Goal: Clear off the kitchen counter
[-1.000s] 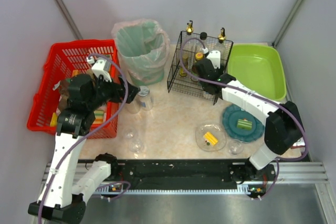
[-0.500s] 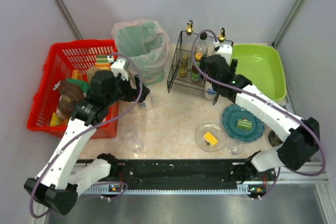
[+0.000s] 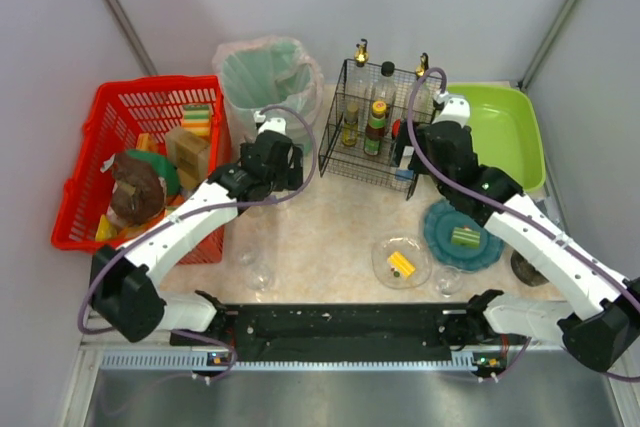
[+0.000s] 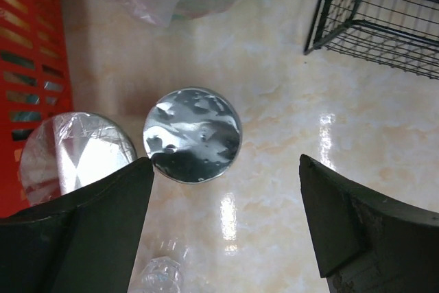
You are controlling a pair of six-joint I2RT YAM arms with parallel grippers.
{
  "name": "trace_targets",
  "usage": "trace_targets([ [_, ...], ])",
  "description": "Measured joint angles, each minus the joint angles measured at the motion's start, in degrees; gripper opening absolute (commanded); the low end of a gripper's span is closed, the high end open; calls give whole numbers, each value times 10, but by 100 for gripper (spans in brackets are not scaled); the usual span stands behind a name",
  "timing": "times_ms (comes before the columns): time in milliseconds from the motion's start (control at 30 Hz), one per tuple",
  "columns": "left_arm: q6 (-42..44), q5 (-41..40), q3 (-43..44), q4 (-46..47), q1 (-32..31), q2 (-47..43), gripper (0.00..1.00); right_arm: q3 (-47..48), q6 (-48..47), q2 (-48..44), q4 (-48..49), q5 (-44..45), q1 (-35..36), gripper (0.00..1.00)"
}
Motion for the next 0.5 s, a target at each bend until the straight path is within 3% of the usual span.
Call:
trace_targets([
  [500,-52,-78,10,-7,-4,68,93,-19,9,-4,-17,-15,0,95],
])
